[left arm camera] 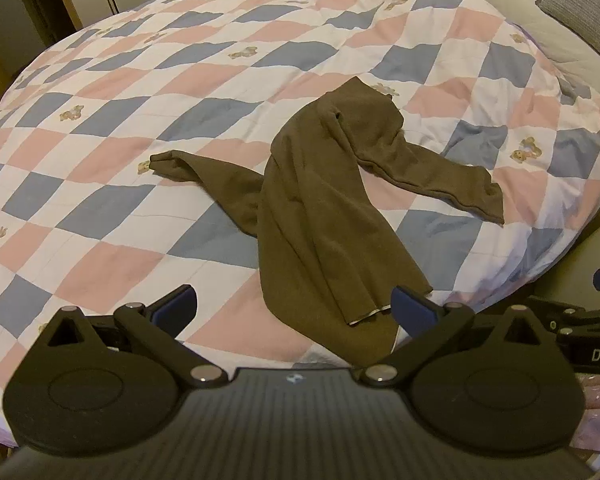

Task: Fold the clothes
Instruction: 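Move both grippers toward the olive-brown shirt lying on the bed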

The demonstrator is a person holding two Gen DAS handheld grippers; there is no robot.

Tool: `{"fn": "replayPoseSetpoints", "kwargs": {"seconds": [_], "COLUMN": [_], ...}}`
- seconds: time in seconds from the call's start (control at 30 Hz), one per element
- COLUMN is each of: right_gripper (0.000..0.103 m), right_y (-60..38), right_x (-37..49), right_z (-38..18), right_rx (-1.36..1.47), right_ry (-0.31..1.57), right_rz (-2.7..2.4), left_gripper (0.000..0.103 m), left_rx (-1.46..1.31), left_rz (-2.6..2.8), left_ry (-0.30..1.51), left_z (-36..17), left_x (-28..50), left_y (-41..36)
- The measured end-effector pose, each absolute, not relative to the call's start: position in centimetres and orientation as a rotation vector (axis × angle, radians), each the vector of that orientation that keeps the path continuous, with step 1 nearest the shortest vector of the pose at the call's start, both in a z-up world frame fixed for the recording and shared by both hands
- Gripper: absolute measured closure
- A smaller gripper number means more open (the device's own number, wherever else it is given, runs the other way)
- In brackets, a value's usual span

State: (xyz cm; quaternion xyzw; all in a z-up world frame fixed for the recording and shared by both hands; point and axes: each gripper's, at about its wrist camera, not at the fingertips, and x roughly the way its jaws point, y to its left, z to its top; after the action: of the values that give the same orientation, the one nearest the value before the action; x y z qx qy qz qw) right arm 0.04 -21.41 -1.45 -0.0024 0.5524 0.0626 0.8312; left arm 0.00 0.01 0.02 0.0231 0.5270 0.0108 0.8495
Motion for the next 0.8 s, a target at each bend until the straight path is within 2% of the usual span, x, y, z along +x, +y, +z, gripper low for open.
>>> {"fn": "replayPoseSetpoints", "kwargs": {"seconds": [0.8], "right_gripper": [0.001], "right_y": [-20.0], "right_x": [2.4], "right_z": [-0.9], "right_rx": [-0.003], "right_ry": [1.143], "right_rz": [0.154], "left_gripper": [0.001], "left_rx": [0.053], "left_rz": [0.045], "left_ry": [1.075], "left_z": [1.6], "left_x": [0.4], "left_y": [1.7]}}
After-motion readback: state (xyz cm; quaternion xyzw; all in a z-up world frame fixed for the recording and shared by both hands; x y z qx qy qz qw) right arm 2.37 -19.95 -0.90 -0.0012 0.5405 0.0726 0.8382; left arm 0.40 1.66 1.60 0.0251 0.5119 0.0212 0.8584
